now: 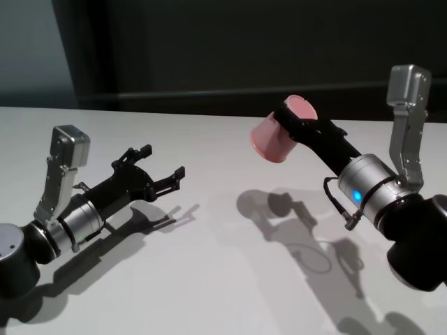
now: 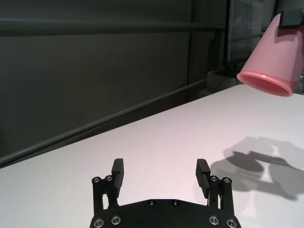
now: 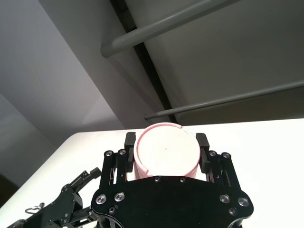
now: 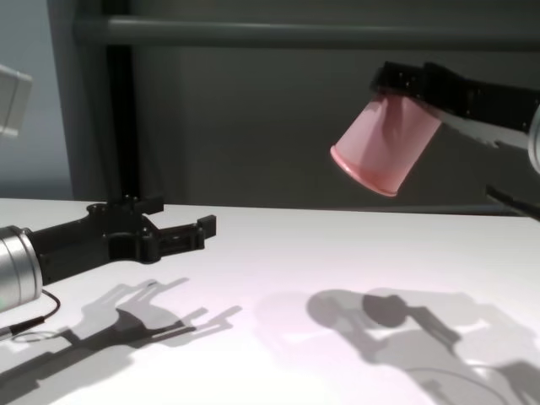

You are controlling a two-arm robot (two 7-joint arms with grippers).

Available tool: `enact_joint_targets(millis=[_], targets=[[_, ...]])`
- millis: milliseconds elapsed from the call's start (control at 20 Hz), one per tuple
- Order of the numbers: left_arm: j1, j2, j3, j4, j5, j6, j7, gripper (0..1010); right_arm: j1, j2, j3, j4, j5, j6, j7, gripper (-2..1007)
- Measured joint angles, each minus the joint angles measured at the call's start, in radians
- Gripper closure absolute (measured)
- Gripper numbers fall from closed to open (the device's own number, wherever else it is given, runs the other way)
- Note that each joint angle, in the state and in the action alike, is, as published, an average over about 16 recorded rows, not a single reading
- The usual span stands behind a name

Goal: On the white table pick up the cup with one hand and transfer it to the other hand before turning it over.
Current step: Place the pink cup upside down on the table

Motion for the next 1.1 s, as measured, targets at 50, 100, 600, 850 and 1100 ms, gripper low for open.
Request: enact_joint_targets(millis=[50,100,600,850,1100], targets=[[0.000,0.000,0.000,0.000,0.000,0.000,0.000,9,0.003,0.002,-0.005,0.001,-0.010,0.012,-0.006,269],[0.000,0.000,0.000,0.000,0.000,0.000,0.000,9,0.005,0.004,-0.010,0.002,-0.021,0.024,-0.011,269],[0.000,0.000,0.000,0.000,0.000,0.000,0.000,9,0.048,0.026,-0.075,0.041,-0.130,0.140,-0.038,269],[0.000,0.000,0.000,0.000,0.000,0.000,0.000,9,0.085,0.032,-0.113,0.084,-0.185,0.186,-0.027,269],[0.000,0.000,0.000,0.000,0.000,0.000,0.000,9,0.122,0.032,-0.147,0.130,-0.230,0.220,-0.004,269]])
